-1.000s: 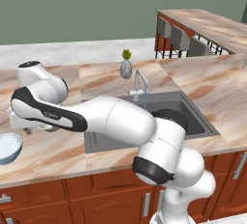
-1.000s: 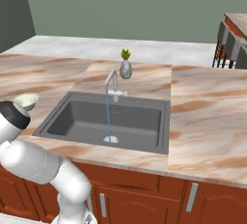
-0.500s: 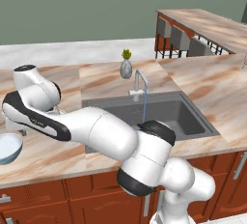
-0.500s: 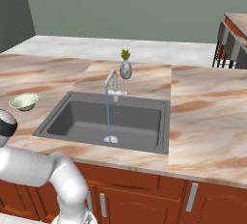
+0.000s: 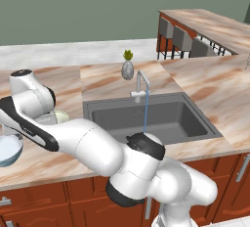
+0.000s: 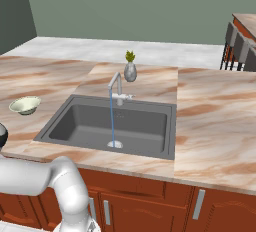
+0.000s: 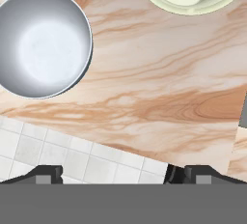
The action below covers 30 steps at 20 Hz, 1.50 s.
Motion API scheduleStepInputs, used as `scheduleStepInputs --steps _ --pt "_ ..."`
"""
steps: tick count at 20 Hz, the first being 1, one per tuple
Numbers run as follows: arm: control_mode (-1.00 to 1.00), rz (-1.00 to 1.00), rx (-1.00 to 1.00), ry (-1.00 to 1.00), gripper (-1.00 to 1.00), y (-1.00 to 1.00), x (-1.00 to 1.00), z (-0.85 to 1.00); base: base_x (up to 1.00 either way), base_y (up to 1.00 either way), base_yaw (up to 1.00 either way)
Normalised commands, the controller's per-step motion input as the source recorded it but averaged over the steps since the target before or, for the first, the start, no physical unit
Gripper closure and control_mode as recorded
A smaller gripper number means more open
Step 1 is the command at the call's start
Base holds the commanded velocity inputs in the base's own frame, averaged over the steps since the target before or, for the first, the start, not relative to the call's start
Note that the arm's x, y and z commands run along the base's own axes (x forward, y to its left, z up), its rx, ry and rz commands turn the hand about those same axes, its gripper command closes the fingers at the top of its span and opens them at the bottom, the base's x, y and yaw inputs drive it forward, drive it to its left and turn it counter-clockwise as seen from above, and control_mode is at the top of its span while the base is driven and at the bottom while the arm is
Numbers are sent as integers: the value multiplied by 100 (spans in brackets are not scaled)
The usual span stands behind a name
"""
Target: Rinse each bowl for a few seconds and place them down in the sink or on the counter.
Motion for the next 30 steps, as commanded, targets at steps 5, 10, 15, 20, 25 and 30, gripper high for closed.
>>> scheduleStepInputs --steps 5,10,15,20,25,30 --pt "-100 5 4 0 -100 9 5 -19 0 0 0" --pt "-100 5 4 0 -100 8 6 -16 0 0 0" --pt "-100 4 3 0 -100 9 7 -17 0 0 0" --pt "-100 2 0 0 -100 3 5 -12 0 0 0" --pt "-100 0 0 0 -100 9 7 -14 0 0 0" --pt "-100 0 0 0 -100 6 5 -14 0 0 0"
